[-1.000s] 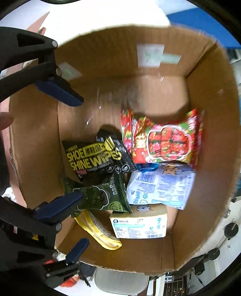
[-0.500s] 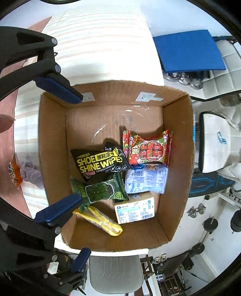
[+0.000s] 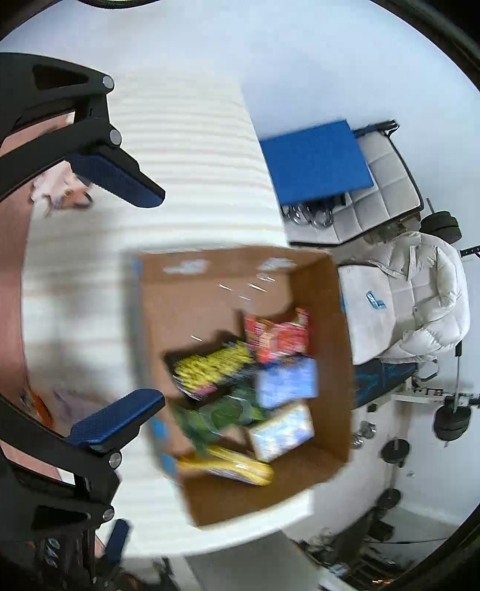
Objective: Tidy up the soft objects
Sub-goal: 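Withdraw both grippers from the box back over the table, then grasp the orange panda snack bag with the right gripper while the left gripper grasps the purple cloth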
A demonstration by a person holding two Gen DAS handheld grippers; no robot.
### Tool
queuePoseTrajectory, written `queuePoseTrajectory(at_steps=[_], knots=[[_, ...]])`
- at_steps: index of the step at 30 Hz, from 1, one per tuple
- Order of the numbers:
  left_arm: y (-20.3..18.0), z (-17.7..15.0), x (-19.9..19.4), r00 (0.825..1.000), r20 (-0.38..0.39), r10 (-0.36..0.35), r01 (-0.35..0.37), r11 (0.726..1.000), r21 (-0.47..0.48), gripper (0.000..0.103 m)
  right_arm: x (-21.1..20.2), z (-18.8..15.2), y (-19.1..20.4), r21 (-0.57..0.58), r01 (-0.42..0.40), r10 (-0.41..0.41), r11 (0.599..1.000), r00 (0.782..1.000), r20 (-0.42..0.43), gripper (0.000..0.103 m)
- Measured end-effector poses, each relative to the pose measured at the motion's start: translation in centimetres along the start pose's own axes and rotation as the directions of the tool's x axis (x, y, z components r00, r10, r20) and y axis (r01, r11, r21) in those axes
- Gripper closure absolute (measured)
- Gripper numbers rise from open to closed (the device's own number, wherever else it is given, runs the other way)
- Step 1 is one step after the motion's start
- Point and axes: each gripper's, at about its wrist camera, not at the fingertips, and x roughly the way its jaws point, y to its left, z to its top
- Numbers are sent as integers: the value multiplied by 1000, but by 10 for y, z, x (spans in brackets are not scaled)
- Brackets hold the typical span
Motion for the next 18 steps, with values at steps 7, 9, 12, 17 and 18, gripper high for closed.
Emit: queuePoseTrajectory(at_steps=[7,9,12,17,18], knots=[[-15,-78,47,988,-147,43,-33,997,73,2,97,-93,-70,302,-58,125,952,970,-207,0],[-22,-89,54,985,-157,67,-52,994,99,2,116,-105,-72,318,-39,114,947,968,-223,0],[-27,-99,60,982,-161,96,-75,989,131,2,136,-115,-71,341,-31,116,940,966,-231,5],[-26,-104,63,984,-156,91,-71,989,131,2,154,-126,-66,362,-47,136,931,965,-223,30],[-27,-103,61,984,-154,89,-68,989,133,2,155,-127,-65,356,-41,126,934,968,-219,30]])
